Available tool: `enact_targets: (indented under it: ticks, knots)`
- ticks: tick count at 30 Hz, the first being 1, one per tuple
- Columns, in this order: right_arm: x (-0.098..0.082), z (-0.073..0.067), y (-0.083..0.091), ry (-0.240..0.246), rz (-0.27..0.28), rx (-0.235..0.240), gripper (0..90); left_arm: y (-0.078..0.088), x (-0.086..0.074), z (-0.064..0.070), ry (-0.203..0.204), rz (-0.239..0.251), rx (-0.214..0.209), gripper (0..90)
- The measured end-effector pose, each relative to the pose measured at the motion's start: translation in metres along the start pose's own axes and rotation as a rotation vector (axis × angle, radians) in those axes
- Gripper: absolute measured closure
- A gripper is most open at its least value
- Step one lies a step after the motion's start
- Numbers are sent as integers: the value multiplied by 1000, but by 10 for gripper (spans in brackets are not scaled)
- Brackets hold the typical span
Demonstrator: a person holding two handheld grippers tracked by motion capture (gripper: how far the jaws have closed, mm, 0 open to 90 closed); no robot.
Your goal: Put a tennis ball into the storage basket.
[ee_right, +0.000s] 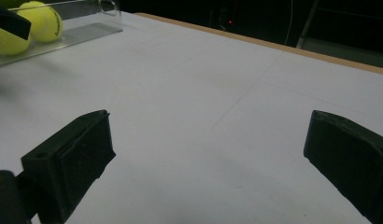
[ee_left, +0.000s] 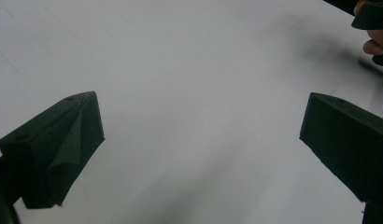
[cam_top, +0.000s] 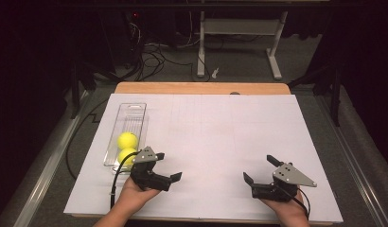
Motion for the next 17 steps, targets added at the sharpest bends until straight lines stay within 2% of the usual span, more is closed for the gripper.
enact_targets:
  ticks: [4,7,11,14,17]
  knots:
    - [1,1,3,-10,11,-2,21,5,5,5,14,28,-24,6]
    - [2,2,5,-10,19,-1,21,7,5,5,6,29,-20,5]
    - [3,1,6,-8,24,5,21,8,8,4,17,39,-18,5]
    - [3,1,7,-6,29,10,21,9,9,4,2,57,-14,5]
    - [4,0,7,-3,31,10,21,11,12,4,18,71,-21,4]
Point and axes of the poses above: each handheld gripper's, and its own axes: y roughly backward along the jaws, x roughly out of its top, z roughly to its right, the point moved 10 cm from there along -y, roughly forward along the jaws, and after that the axes turned 9 degrees about -z, right-handed, at the moved point
